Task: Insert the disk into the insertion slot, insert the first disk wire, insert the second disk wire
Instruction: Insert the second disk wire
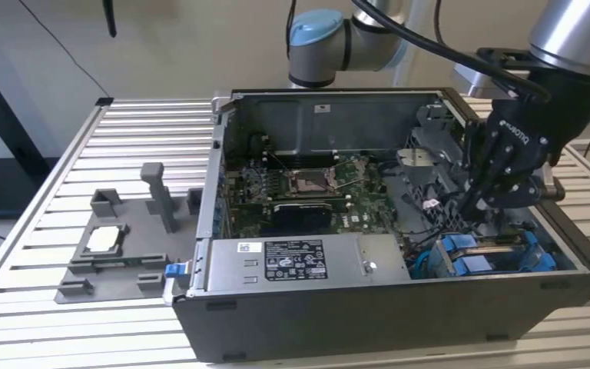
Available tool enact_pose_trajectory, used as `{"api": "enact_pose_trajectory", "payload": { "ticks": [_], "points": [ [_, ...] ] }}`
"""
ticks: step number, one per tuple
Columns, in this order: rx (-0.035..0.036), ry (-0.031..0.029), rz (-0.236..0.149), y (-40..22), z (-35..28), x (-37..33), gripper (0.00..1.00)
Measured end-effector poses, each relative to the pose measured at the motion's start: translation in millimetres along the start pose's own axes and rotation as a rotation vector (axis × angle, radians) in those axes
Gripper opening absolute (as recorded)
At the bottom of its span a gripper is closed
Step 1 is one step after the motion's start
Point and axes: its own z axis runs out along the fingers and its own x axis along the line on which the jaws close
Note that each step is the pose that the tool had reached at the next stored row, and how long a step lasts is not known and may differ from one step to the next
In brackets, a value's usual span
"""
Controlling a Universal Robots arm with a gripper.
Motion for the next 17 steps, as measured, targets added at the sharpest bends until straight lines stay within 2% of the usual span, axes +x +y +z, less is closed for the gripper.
{"api": "enact_pose_trajectory", "payload": {
  "ticks": [2,4,9,13,15,17],
  "points": [
    [-0.0124,0.0003,0.000,-0.9,0.6,0.4,0.16],
    [-0.0207,0.0004,-0.001,-1.8,1.1,0.8,0.16],
    [-0.0233,-0.0005,-0.001,-3.7,2.2,2.3,0.16],
    [-0.0235,-0.0177,-0.003,-5.1,3.6,5.0,0.16],
    [-0.0235,-0.0289,-0.005,-5.9,4.3,6.5,0.16],
    [-0.0231,-0.0349,-0.006,-6.8,4.7,8.0,0.16]
  ]
}}
